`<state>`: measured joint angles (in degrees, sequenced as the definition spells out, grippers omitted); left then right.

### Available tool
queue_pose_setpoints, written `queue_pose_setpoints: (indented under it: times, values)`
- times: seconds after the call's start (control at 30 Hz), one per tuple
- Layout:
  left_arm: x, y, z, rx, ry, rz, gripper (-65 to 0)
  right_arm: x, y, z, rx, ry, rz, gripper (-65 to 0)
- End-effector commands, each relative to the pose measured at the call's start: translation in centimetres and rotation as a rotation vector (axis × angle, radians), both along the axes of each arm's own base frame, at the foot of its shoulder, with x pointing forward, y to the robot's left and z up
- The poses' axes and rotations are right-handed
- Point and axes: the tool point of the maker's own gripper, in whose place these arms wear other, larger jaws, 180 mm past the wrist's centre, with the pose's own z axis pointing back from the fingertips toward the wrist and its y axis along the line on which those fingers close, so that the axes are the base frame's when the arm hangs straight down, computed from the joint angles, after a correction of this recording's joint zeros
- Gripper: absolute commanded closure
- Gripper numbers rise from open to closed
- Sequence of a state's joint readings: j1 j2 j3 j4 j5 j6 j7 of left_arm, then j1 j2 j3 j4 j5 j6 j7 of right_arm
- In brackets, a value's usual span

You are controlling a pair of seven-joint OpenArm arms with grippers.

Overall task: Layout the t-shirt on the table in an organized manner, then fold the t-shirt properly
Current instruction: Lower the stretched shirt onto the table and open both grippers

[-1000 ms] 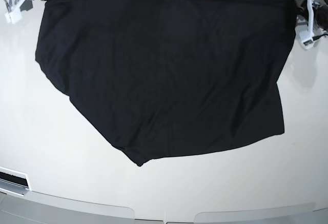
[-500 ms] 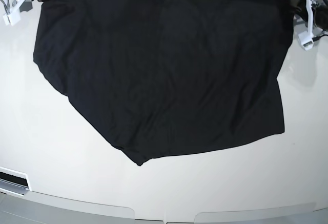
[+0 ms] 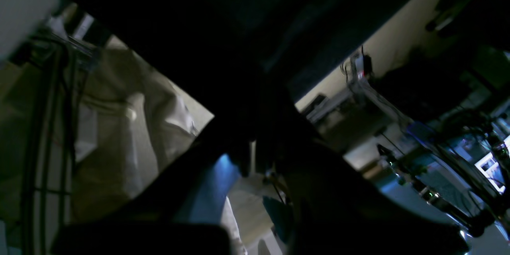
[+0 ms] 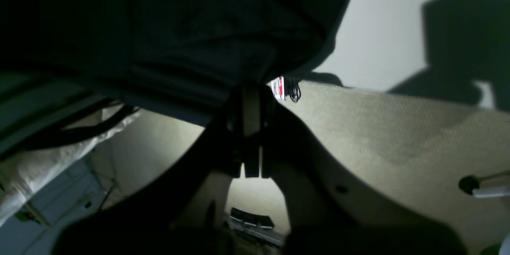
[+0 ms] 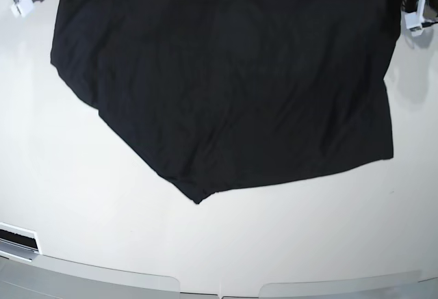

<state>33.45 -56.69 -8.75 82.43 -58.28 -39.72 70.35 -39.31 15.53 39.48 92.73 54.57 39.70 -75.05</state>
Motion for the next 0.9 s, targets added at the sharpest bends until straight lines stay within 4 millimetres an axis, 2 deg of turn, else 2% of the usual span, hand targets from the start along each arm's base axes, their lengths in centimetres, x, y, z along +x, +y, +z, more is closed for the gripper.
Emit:
queue_pose_setpoints:
  times: [0.0,0.03,0.1,0.17,0.2,0.27,0.37,0.5,0.57,0.6,0.63,0.67,0.7,0.77,0.8,0.87]
  values:
    - [1.3,1.2,0.7,0.032,-0.028,-0.027,0.0,0.7,-0.7,0.7,-0.012,-0.032,0.011,0.0]
    - [1.8,1.0,0.7,0.022,-0.049,-0.020,-1.1,0.9,-0.6,0.9,-0.002,-0.040,0.008,0.0]
    - [2.6,0.7,0.7,0.005,-0.085,-0.007,-16.4,1.0,-0.4,1.1,0.022,-0.042,0.009,-0.2]
    - [2.9,0.4,0.7,-0.009,-0.103,0.004,-31.2,0.5,0.2,1.3,0.054,-0.015,0.021,-13.6]
    - [3.0,0.1,0.8,-0.022,-0.104,0.014,-36.6,0.6,0.5,1.4,0.071,-0.020,0.019,-20.7]
    - [3.4,-0.3,1.1,-0.046,-0.105,0.032,-40.9,1.3,1.1,1.9,0.115,-0.059,0.002,-31.0]
    - [4.8,-0.9,1.7,-0.076,-0.121,0.050,-40.7,2.7,2.1,3.0,0.193,-0.131,-0.028,-31.9]
    - [8.8,-1.9,3.1,-0.141,-0.223,0.095,-39.2,4.1,3.0,4.4,0.268,-0.206,-0.051,-31.7]
    - [11.8,-2.7,4.4,-0.203,-0.333,0.147,-31.5,4.7,3.4,5.0,0.300,-0.238,-0.062,-31.7]
    - [13.3,-3.0,5.1,-0.231,-0.393,0.174,-24.3,4.9,3.5,5.3,0.319,-0.254,-0.069,-31.7]
    - [14.8,-3.2,5.7,-0.254,-0.456,0.196,-14.2,5.3,3.7,5.6,0.340,-0.272,-0.077,-31.1]
    - [16.2,-3.4,6.4,-0.271,-0.519,0.212,-2.5,5.3,3.8,5.7,0.344,-0.277,-0.079,-28.4]
    - [17.6,-3.4,7.0,-0.279,-0.578,0.220,0.0,5.3,3.8,5.7,0.344,-0.277,-0.079,-22.3]
    - [20.3,-3.4,8.0,-0.289,-0.703,0.222,0.0,5.7,3.8,5.8,0.345,-0.285,-0.077,-3.9]
    - [21.6,-3.6,8.6,-0.299,-0.767,0.225,0.0,5.7,3.8,5.8,0.345,-0.285,-0.078,0.0]
    - [23.8,-3.3,9.1,-0.274,-0.868,0.253,0.0,6.1,3.8,5.9,0.346,-0.296,-0.076,0.0]
